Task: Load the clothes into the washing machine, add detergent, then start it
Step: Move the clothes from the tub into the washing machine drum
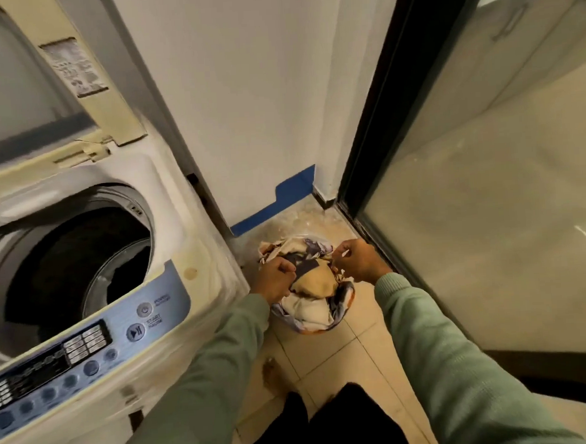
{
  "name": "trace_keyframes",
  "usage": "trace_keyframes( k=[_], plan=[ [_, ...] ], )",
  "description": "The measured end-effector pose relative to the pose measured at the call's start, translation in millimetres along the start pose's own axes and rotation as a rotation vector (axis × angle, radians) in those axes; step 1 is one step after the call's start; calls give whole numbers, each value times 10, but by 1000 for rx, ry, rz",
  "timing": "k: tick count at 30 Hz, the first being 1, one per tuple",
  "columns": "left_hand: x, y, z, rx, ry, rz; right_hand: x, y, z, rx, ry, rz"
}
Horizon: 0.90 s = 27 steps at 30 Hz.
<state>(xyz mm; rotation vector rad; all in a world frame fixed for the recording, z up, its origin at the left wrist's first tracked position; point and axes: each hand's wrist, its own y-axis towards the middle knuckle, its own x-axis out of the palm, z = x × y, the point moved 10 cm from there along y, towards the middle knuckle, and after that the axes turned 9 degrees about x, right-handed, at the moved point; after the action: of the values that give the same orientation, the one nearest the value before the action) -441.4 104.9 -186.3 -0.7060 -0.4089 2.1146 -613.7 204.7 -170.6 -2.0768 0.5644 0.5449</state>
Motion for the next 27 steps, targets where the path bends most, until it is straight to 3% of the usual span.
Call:
trace_keyframes(
  k=[12, 16, 20, 24, 27],
  plan=[
    [403, 638, -1109, -90, 137, -108, 1248, 843, 876, 119, -232, -273],
    [607, 843, -1565, -115, 101, -78, 1471, 1430, 1032, 131, -350, -251],
    [926, 1049, -2044, -124, 51, -94, 1588, 1998, 979, 69, -452, -105],
    [1050, 1209, -2344, -130, -19, -28, 1908, 2333, 1277, 152, -517, -129],
    [1031, 1262, -2486, -139, -1, 35, 2000, 2392, 1436, 106, -456, -30]
  ],
)
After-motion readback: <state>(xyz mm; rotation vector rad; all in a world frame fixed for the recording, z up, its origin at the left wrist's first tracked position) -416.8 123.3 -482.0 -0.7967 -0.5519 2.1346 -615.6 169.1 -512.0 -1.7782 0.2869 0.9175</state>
